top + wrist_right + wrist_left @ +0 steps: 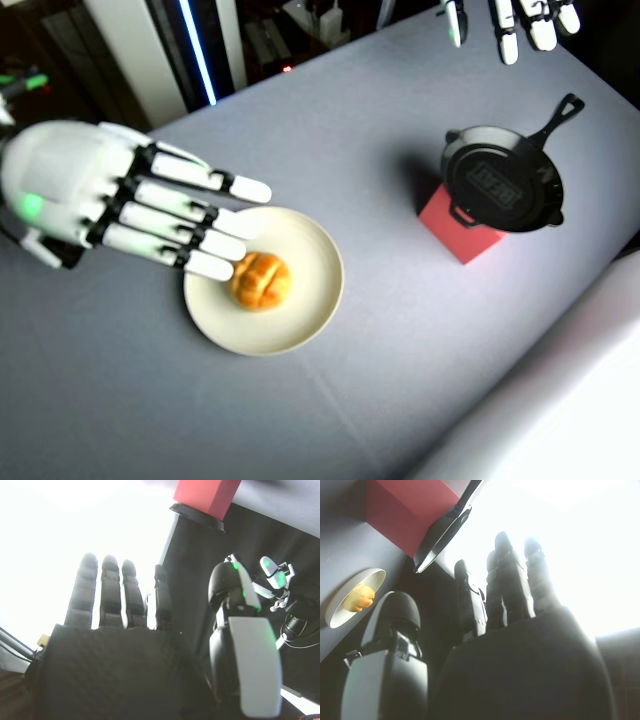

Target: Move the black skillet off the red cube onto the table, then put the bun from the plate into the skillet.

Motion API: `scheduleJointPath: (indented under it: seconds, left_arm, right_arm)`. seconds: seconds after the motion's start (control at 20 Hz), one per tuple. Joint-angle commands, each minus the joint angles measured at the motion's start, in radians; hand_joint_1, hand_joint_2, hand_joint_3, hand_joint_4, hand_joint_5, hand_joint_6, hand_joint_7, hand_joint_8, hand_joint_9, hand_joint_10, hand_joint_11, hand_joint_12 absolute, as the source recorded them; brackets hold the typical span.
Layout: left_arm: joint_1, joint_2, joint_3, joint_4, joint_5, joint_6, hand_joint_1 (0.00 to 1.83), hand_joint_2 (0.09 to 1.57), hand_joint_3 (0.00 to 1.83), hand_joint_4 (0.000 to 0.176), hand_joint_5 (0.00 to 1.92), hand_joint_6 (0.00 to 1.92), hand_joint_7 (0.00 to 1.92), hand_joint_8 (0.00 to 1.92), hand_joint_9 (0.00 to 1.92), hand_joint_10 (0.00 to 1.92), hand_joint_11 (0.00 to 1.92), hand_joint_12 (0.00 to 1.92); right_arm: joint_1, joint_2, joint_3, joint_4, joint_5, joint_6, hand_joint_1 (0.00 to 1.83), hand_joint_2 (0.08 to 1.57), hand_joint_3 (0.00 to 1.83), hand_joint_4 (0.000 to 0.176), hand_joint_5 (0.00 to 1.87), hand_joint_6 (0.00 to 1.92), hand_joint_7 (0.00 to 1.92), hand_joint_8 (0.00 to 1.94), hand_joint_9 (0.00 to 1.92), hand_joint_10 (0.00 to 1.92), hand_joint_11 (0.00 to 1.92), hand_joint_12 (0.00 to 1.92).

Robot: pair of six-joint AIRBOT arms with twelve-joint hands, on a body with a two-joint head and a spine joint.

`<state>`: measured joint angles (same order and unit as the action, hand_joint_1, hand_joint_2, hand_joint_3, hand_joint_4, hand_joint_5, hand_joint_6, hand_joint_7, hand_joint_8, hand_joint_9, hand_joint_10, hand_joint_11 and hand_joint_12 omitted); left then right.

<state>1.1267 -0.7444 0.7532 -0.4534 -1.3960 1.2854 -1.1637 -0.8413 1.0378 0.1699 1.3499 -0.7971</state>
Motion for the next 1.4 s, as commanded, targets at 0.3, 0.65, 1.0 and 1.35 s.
scheduleJointPath:
  seconds: [0.3,0.65,1.0,1.35]
  left_arm:
    - [-0.049,-0.024,0.048,-0.027,-0.077,0.001,0.65,1.07,0.0,0.057,0.25,0.0,0.19,0.0,0.16,0.0,0.0,0.65]
    - [-0.251,-0.135,0.251,-0.132,0.151,0.001,0.73,1.04,0.0,0.094,0.23,0.0,0.16,0.0,0.13,0.01,0.0,0.39]
    - [-0.457,-0.268,0.477,-0.167,0.455,0.001,0.78,1.03,0.0,0.128,0.32,0.01,0.29,0.01,0.29,0.02,0.0,0.58]
    - [-0.558,-0.367,0.612,-0.187,0.622,0.011,0.84,1.1,0.0,0.0,0.72,0.02,0.71,0.02,0.67,0.03,0.11,1.11]
  right_arm:
    - [0.006,0.0,0.008,0.014,0.111,0.006,0.61,1.19,0.0,0.058,0.37,0.0,0.39,0.0,0.4,0.0,0.37,0.26]
    - [0.006,-0.005,0.011,0.004,0.101,0.006,0.59,1.21,0.0,0.072,0.36,0.0,0.39,0.0,0.4,0.0,0.39,0.17]
    - [0.006,-0.007,0.013,-0.004,0.091,0.006,0.64,1.22,0.0,0.053,0.36,0.0,0.4,0.0,0.4,0.0,0.4,0.17]
    - [0.006,-0.014,0.018,-0.01,0.086,0.006,0.66,1.24,0.0,0.037,0.37,0.0,0.43,0.01,0.43,0.01,0.41,0.16]
